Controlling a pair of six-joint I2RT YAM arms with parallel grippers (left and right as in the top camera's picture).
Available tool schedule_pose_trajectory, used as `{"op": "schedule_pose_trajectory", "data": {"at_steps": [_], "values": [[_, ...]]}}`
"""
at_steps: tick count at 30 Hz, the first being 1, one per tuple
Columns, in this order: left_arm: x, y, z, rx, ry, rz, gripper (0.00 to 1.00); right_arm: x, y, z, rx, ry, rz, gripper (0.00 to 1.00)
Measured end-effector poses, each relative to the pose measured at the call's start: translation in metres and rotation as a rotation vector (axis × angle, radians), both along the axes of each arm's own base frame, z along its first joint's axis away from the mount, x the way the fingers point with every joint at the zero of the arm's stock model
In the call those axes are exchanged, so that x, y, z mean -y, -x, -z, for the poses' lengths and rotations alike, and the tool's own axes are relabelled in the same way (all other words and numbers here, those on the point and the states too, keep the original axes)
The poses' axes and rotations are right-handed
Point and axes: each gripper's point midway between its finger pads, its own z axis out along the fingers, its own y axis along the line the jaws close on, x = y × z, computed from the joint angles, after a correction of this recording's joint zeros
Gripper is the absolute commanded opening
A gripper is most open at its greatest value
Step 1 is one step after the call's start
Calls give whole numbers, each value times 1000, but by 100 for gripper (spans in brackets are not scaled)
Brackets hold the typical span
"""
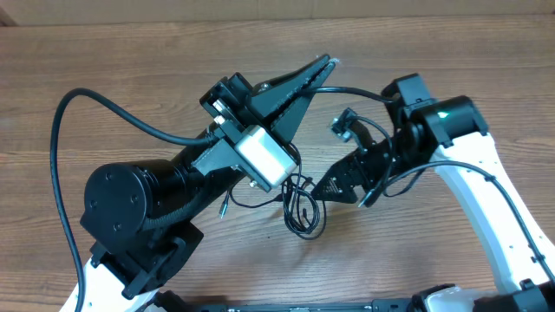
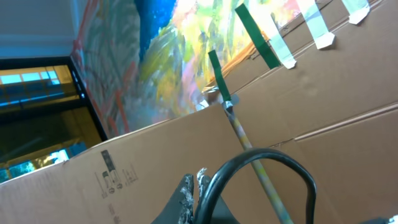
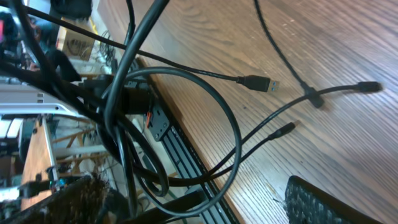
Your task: Untangle cables
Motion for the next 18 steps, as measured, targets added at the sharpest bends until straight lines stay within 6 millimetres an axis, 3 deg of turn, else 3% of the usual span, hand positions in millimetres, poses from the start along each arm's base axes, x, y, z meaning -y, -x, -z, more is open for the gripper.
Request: {"op": "schedule_pose_trajectory", "data": {"at_steps": [5,10,11,12,13,14,18], "values": [[-4,-5,-2,-10,17,-33,4,-20,9,1,10,-31,-81,91],[-11,-10,-6,-10,45,-72,4,-42,13,0,82,-84,-172,80],[-12,-10,-6,-11,47,-76,4,-48,14,3,95,-95,-192,72],[-12,-11,-6,-12,49,-79,5,-50,18,10,80,-93,-206,57],[-12,-10,-7,-11,50,-79,4,-52,20,17,73,-95,-213,38],[-12,-10,-7,-11,50,-79,4,-51,23,24,53,-94,-215,6],[-15,-16,-4,-22,39,-97,4,-52,27,29,26,-100,-218,4]]}}
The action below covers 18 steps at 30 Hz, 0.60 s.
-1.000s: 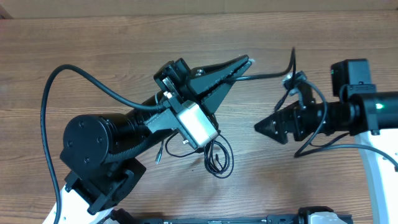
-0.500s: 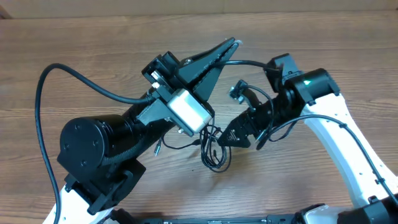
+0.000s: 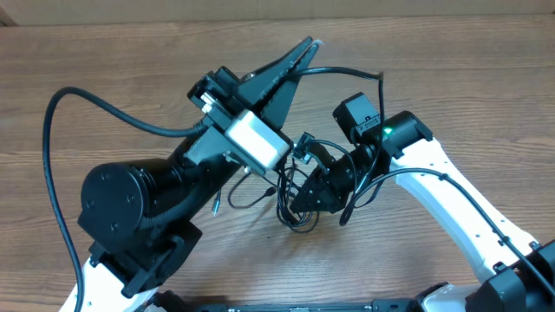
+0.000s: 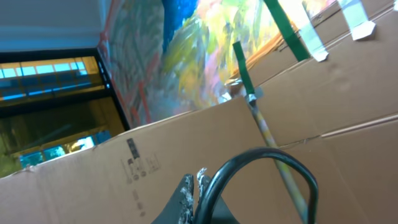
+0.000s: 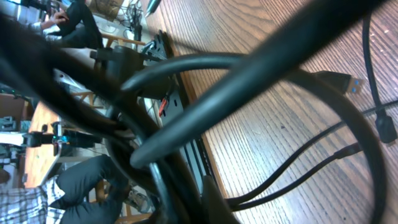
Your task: Untangle cables
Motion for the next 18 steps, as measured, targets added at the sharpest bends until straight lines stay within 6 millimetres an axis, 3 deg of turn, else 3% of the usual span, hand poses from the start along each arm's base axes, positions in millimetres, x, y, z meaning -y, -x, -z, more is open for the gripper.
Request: {"op": "schedule_pose_trajectory", "data": {"at_steps": [3,4,7,10,13,16,18], "values": [[-3,-7,5,-21,-12,-24,4,0,0,0,-8,4,7,4],[-5,-13,10,-46,-21,-46,11,0,-1,0,-16,8,17,4],[-14,-32,27,-141,-35,-129,53,11,-24,10,-52,106,167,4],[-27,-55,65,-325,-84,-253,57,42,-49,28,-114,275,389,4],[-43,-72,122,-547,-165,-385,100,70,-70,33,-147,370,563,4],[-60,-73,177,-774,-221,-470,100,92,-99,15,-121,393,712,4],[-70,-70,201,-874,-232,-518,100,101,-109,4,-99,401,764,4]]}}
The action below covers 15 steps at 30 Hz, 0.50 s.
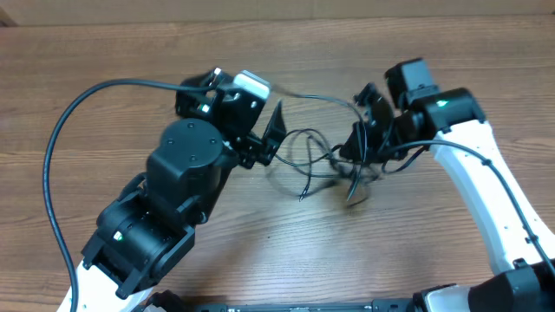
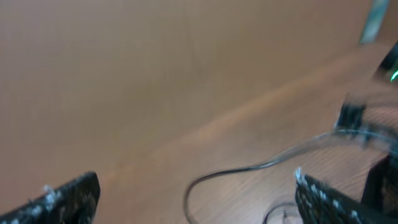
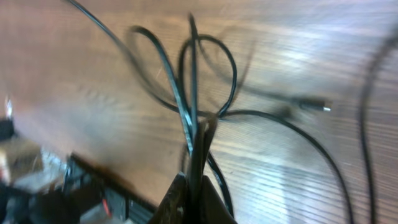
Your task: Untangle cables
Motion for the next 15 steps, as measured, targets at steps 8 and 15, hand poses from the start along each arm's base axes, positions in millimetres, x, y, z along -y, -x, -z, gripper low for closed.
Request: {"op": "schedule_pose_trajectory", "data": {"at_steps": [8,15], "values": [[-24,23,61,-290,49,-145,100,18,-26,-49,121,70,109,4],[15,47,74,-469,220,25,100,-3,-35,-85,221,-63,60,4]]}}
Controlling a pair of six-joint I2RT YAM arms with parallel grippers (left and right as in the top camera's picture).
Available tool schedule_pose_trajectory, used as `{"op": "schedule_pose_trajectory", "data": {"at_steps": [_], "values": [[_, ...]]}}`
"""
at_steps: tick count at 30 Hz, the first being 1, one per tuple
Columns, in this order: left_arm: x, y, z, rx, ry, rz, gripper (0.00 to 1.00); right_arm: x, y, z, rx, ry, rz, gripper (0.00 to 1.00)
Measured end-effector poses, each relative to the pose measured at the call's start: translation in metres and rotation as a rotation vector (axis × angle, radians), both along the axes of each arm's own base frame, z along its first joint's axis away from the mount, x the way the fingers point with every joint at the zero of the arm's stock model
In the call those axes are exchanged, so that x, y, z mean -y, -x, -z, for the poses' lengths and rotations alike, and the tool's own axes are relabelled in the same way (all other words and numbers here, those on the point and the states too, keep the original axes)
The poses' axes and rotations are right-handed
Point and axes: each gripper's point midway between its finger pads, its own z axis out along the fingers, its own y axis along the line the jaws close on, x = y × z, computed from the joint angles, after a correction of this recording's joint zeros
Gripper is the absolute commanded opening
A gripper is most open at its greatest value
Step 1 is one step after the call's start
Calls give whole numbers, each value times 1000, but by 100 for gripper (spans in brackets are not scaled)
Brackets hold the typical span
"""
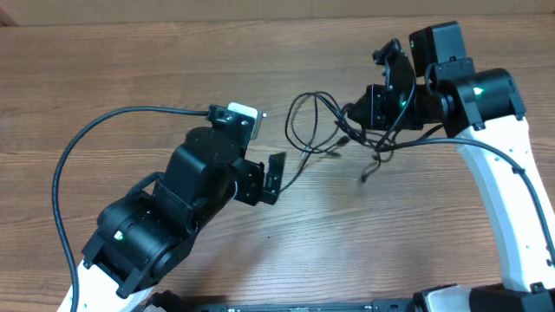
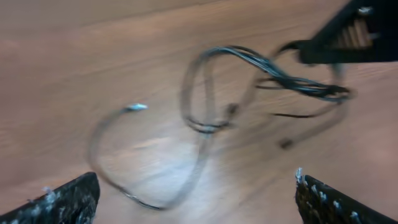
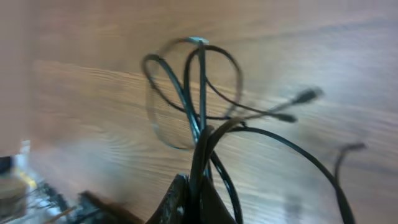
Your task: Untangle cables
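A tangle of thin black cables (image 1: 310, 121) hangs in loops from my right gripper (image 1: 354, 113), which is shut on the bunched strands (image 3: 200, 155) above the back right of the table. Plug ends (image 3: 305, 96) dangle off the bundle, and one loose end (image 1: 364, 178) trails toward the wood. My left gripper (image 1: 274, 178) stands wide open in front of the tangle, and in the left wrist view the left gripper (image 2: 196, 190) has nothing between its fingers. From there the cable loops (image 2: 208, 93) show blurred ahead, with a pale strand (image 2: 124, 168) curving toward the gap.
The wooden table (image 1: 104, 78) stretches out to the left and front. The left arm's own thick black cable (image 1: 95, 130) arcs over the left side. A cardboard wall runs along the back edge.
My right gripper has moved back and to the right with the bundle still in it. The left gripper, still open, has come nearer the front and now points down at the table.
First my left gripper was shut on a cable held high while the right gripper was beside the tangle lying on the table. Then the right gripper was in the tangle. Later the left was open and empty, and the right held the bundle raised, now farther back.
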Motion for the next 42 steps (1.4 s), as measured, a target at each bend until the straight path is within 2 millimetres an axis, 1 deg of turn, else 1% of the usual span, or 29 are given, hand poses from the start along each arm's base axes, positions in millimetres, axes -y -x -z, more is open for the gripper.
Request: {"op": "schedule_pose_trajectory", "data": {"at_steps": [1,2,4,6,7,10,12,14,15,17,18,19,20,21,22,23,25,30,32,36,37,38,39,40,41,42], "values": [[4,2,-1,-19,37,3,100,-4,0,-6,10,-29,-8,4],[8,4,-1,-41,74,3,96,-12,-1,-24,36,-106,-17,4],[11,5,-2,-47,90,8,79,-19,3,-46,44,-214,-26,4],[13,3,-6,-9,68,49,71,-20,8,-65,3,-351,-22,4],[15,3,-8,20,40,81,65,-19,10,-72,-23,-405,-16,4],[16,3,-19,168,-98,228,64,-13,16,-93,-105,-575,-19,4],[15,4,-31,319,-241,357,64,-14,25,-109,-144,-679,-64,4],[17,5,-42,478,-390,488,65,-17,35,-123,-183,-763,-119,4],[19,5,-46,525,-428,526,68,-19,39,-127,-198,-789,-137,4],[27,3,-60,643,-485,593,69,-21,44,-134,-214,-827,-168,4],[30,2,-68,700,-500,613,74,-21,47,-139,-226,-851,-188,4],[33,2,-73,734,-509,624,77,-22,49,-141,-233,-864,-198,4],[37,1,-84,805,-517,637,80,-22,53,-146,-251,-891,-217,4],[39,1,-88,830,-520,644,87,-22,55,-149,-264,-906,-226,4],[41,1,-92,854,-526,653,97,-23,56,-150,-272,-913,-230,4],[42,2,-93,875,-536,668,100,-23,57,-151,-278,-919,-236,4],[47,5,-94,908,-548,710,100,-24,59,-152,-292,-929,-242,4],[66,7,-83,956,-573,844,100,-25,62,-154,-302,-936,-248,4],[73,7,-79,984,-590,898,100,-28,69,-158,-295,-933,-268,4],[87,1,-73,1034,-616,966,99,-36,91,-170,-277,-925,-320,4],[92,-3,-71,1045,-619,973,96,-37,96,-172,-274,-925,-329,4],[95,-6,-68,1045,-622,981,90,-38,100,-175,-272,-925,-334,4],[97,-8,-67,1049,-624,986,82,-37,102,-176,-271,-926,-336,4],[99,-10,-67,1054,-625,986,68,-37,103,-177,-269,-927,-338,4],[101,-12,-68,1066,-629,985,36,-37,105,-179,-267,-928,-340,4],[103,-15,-69,1077,-629,983,25,-37,106,-179,-267,-928,-341,4]]}}
